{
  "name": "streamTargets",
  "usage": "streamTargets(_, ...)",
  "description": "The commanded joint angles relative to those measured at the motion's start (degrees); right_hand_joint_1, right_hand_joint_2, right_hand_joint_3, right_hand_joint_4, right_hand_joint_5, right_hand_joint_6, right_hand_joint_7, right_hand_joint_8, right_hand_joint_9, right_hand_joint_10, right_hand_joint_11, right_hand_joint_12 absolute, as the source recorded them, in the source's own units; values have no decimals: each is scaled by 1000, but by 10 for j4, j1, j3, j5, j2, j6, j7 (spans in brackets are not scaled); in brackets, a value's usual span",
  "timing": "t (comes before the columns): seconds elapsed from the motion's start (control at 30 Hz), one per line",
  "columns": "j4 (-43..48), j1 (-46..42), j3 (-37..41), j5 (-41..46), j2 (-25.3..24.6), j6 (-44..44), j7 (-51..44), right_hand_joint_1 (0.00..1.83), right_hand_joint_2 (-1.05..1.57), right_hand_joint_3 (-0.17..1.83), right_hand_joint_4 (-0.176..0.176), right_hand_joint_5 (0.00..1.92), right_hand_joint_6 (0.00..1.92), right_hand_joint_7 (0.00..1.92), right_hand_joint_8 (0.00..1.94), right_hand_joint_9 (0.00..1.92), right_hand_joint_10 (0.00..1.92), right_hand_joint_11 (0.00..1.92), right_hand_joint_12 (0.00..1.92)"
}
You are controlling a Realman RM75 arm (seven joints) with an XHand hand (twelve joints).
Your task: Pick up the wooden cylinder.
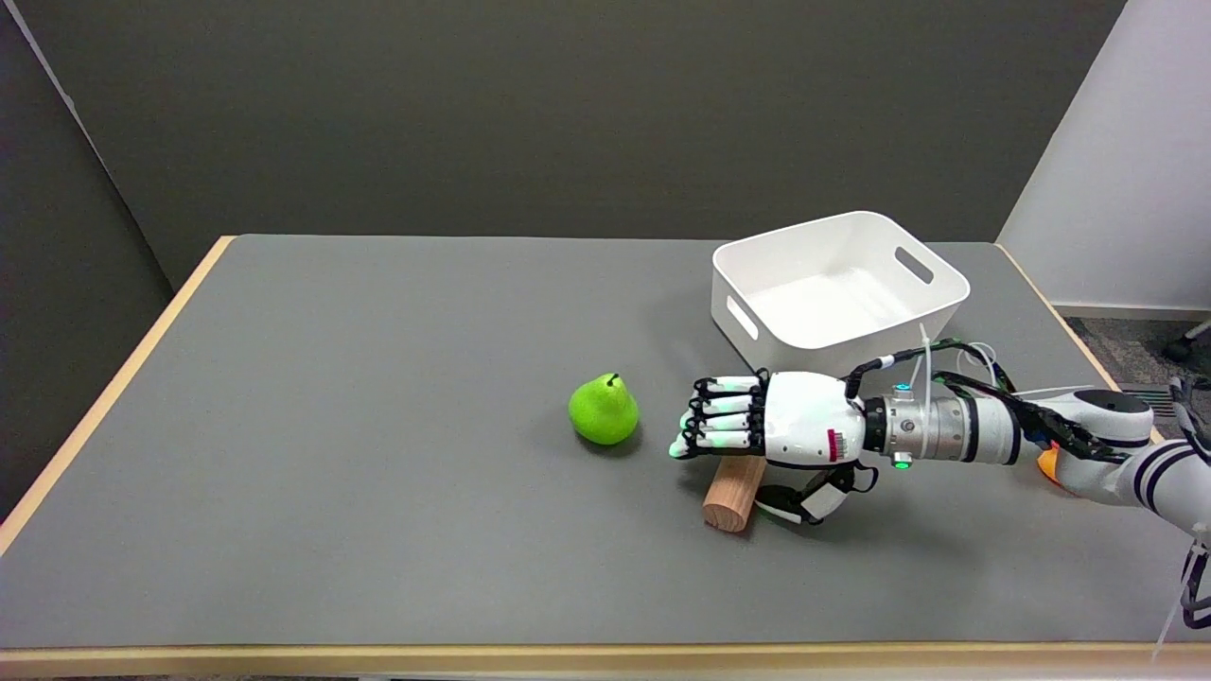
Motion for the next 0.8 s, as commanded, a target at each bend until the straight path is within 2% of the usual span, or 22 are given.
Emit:
streamTargets(0.03, 0, 3, -3, -1, -8, -6, 0, 910, 710, 1010, -77, 222, 588, 386, 530, 260, 681, 85, 1082)
streamTargets(0.7, -21, 1, -4, -9, -24, -21, 0, 918, 713, 1012, -76, 226, 620, 393, 537, 276, 702, 90, 1108)
streamTargets(0.8, -21, 2, -3, -7, -24, -22, 0, 930, 727, 997, -73, 247, 705, 428, 567, 298, 717, 109, 1129)
